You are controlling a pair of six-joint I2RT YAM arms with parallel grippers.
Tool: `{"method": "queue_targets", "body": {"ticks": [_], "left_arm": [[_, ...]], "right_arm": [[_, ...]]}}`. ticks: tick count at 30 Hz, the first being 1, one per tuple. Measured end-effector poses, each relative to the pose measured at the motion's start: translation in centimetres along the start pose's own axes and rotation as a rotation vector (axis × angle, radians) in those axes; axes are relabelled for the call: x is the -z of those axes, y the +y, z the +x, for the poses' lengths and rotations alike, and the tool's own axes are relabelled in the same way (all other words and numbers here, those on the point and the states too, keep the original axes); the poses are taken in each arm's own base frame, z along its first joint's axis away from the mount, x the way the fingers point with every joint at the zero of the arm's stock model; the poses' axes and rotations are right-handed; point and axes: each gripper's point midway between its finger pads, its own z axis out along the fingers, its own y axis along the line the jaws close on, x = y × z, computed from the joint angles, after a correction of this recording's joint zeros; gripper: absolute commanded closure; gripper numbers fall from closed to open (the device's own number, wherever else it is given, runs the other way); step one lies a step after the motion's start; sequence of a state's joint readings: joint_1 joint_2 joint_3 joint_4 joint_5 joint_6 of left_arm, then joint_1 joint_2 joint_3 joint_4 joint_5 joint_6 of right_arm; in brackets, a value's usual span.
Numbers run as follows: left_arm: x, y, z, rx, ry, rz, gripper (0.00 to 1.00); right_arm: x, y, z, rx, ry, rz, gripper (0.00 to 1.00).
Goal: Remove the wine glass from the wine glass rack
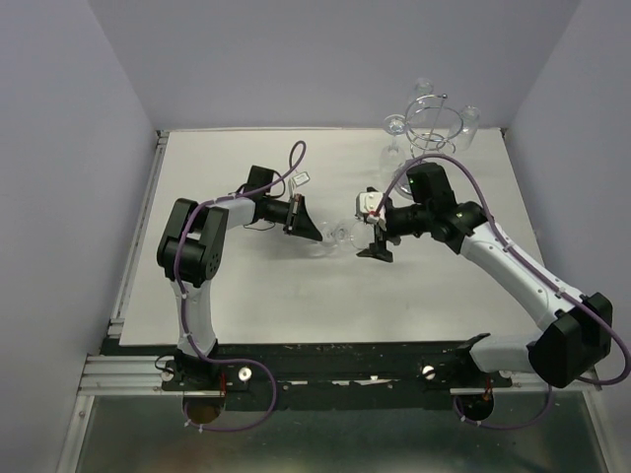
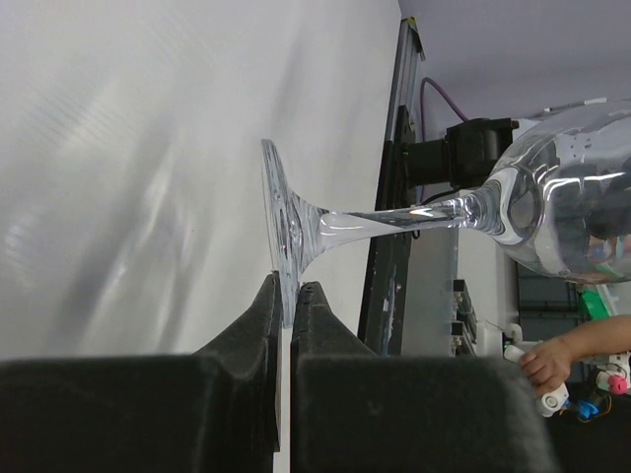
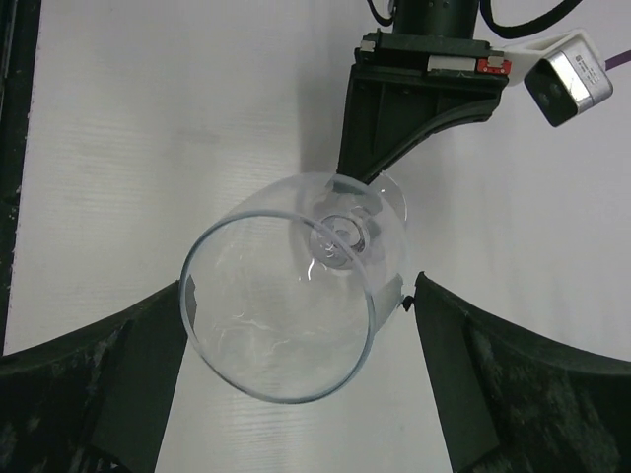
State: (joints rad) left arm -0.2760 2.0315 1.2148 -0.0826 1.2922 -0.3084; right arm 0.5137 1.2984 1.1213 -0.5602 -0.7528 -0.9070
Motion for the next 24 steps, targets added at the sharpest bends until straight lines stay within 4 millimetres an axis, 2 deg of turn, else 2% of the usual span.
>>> {"method": "queue_targets", "body": {"ticks": [8, 9, 12, 14, 19, 24], "left_arm": [[0.2, 0.1, 0.0, 0.022, -0.006, -0.002, 1.0], [0.2, 0.1, 0.0, 0.026, -0.006, -0.002, 0.95], [0.2, 0.1, 0.0, 0.034, -0.006, -0.004, 0.68], [0.3, 0.3, 0.2, 0.033, -0.003, -0.012, 0.55], [0.3, 0.8, 0.6, 0.031, 0.007, -0.046, 0.39], [0.3, 2.0, 1.2, 0.04, 0.017, -0.118, 0.34]], "right_arm": [[-0.7, -1.3, -0.7, -0.052, -0.026, 0.024, 0.23], [-0.8, -1.5, -0.8, -0.056, -0.028, 0.027, 0.25], [-0.8, -1.6, -0.9, -0.066, -0.03, 0.027, 0.29], [-0.9, -1.7, -1.0, -0.08, -0.031, 0.027, 0.32], [-1.6, -1.8, -0.4, -0.14, -0.019, 0.013, 0.38], [-2.0, -2.1, -0.3, -0.194, -0.012, 0.009, 0.4]]}}
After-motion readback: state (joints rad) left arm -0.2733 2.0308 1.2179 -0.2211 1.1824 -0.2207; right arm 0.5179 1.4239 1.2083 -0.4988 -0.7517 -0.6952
